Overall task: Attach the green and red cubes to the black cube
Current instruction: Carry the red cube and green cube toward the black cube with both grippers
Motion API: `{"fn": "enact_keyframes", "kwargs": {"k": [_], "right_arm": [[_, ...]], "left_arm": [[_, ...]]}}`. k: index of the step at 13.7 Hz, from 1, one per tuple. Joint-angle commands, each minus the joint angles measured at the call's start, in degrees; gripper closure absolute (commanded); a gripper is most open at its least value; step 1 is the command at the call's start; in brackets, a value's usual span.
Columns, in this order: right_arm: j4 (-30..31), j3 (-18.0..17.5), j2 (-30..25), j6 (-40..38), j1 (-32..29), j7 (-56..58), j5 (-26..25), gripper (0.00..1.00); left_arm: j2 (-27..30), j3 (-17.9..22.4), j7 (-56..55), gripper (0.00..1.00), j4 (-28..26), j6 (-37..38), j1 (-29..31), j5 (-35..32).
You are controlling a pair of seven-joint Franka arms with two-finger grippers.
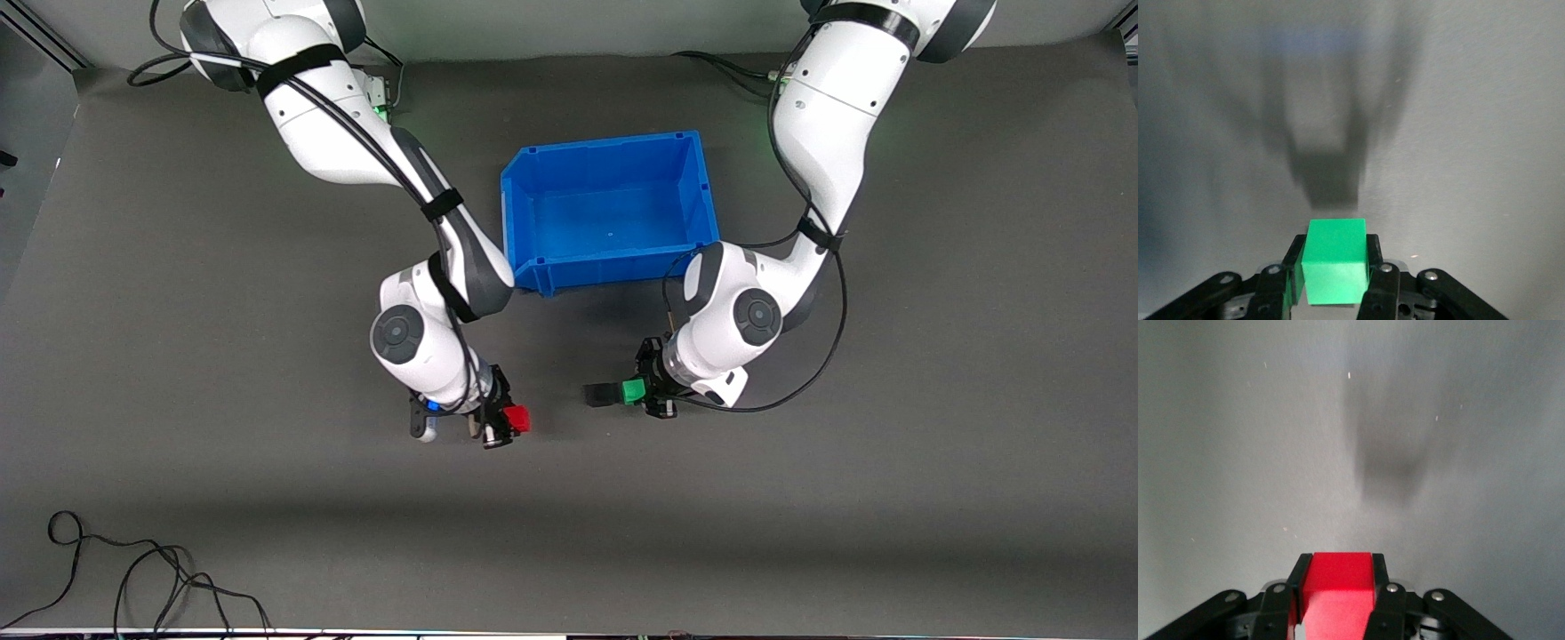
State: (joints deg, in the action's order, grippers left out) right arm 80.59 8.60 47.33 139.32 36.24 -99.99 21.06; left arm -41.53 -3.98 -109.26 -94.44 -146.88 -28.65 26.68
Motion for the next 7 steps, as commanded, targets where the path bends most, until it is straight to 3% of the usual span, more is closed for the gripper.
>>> {"fn": "enact_keyframes", "kwargs": {"k": [1,7], "right_arm": [[-5.8,1.0,4.3,-0.8,2.1,-3.5,-1.5,1.00],[-7.2,1.1,6.8,-0.8,4.6,-7.4,-3.7,1.00]], "left_arm": [[-1.4,1.2,-2.7,0.99,1.3,-1.0,-2.0,-0.3],[-3.1,1.3,-4.1,0.99,2.4,-2.3,-4.4,-0.2]]}}
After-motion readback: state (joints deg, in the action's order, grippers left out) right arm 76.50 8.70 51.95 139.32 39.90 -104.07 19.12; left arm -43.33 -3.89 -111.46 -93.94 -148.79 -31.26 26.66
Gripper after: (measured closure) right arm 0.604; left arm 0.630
